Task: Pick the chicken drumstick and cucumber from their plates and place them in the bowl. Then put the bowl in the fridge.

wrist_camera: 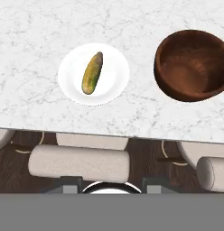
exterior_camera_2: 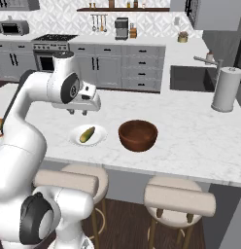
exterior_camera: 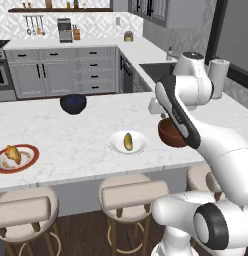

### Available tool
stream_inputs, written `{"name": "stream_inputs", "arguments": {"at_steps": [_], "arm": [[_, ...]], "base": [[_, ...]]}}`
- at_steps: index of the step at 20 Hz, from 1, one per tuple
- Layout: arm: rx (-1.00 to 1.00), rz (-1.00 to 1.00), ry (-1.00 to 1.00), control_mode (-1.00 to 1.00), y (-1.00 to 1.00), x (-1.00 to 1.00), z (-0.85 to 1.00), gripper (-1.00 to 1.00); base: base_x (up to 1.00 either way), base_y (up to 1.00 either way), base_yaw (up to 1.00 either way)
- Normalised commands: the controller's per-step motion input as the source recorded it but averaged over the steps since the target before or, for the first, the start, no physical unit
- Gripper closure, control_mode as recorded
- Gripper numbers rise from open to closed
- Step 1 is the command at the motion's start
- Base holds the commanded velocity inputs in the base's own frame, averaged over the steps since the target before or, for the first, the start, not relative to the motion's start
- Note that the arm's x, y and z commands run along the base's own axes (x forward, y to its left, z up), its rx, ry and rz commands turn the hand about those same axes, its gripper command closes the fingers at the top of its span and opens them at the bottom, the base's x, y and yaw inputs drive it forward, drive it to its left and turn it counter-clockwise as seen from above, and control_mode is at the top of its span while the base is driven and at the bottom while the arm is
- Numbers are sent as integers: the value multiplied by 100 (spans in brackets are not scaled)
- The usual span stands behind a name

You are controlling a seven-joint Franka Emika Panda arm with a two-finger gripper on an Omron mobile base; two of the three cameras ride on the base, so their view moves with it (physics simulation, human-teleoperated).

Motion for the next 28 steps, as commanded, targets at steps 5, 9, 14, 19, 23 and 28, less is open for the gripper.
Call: {"name": "stream_inputs", "arguments": {"at_steps": [5, 9, 14, 19, 23, 28], "arm": [[0, 2, -9, -100, 6, -68, 0, -100], [0, 8, -9, -100, 62, -99, -1, -100], [0, 15, -3, -100, 92, -58, -7, -100], [0, 23, -1, -100, 100, -8, -1, -100], [0, 23, 7, -100, 100, 6, -1, -100], [0, 15, 14, -100, 100, 28, -5, -100]], "base": [[0, 0, 0], [0, 0, 0], [0, 0, 0], [0, 0, 0], [0, 0, 0], [0, 0, 0]]}}
